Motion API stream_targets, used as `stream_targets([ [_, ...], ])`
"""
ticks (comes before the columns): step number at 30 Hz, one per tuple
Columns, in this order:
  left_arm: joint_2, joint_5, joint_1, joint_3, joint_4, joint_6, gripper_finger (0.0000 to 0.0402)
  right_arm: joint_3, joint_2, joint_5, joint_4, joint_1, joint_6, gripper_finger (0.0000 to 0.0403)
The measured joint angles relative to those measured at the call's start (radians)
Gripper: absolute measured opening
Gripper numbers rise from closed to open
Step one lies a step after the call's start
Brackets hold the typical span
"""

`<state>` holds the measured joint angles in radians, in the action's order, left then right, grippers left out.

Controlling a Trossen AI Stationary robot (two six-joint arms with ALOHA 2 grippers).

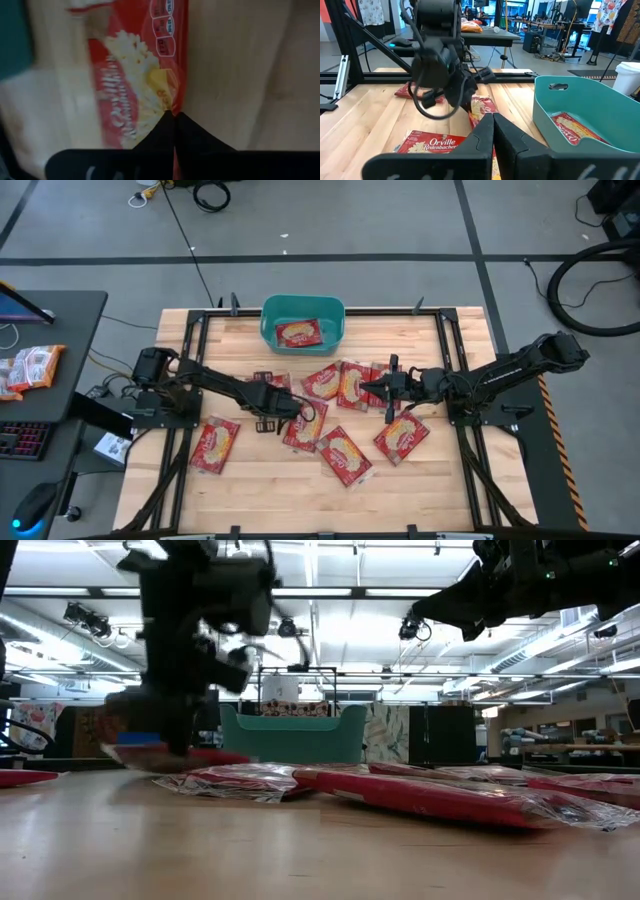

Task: Sort popcorn bags into baskets
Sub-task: Put the popcorn bag into the green bin

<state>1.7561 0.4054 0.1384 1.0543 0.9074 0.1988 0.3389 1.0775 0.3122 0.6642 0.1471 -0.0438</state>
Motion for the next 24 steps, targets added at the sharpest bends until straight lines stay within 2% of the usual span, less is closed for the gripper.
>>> stream_targets([
  [6,-0.027,0.079,0.0,0.175,0.155,-0.064,0.0002,0.0,0.0,0.0,0.0,0.0,0.0,0.0013],
  [11,-0.029,0.136,-0.007,0.313,0.217,-0.129,0.0001,0.0,0.0,0.0,-0.002,0.0,0.0,0.0013],
  [18,-0.029,0.238,-0.071,0.442,0.208,-0.271,0.0001,0.0,0.0,0.0,0.002,0.0,0.0,0.0013],
  [24,-0.027,0.259,-0.177,0.444,0.075,-0.444,0.0001,0.0,0.0,0.0,0.001,0.0,0.0,0.0013],
])
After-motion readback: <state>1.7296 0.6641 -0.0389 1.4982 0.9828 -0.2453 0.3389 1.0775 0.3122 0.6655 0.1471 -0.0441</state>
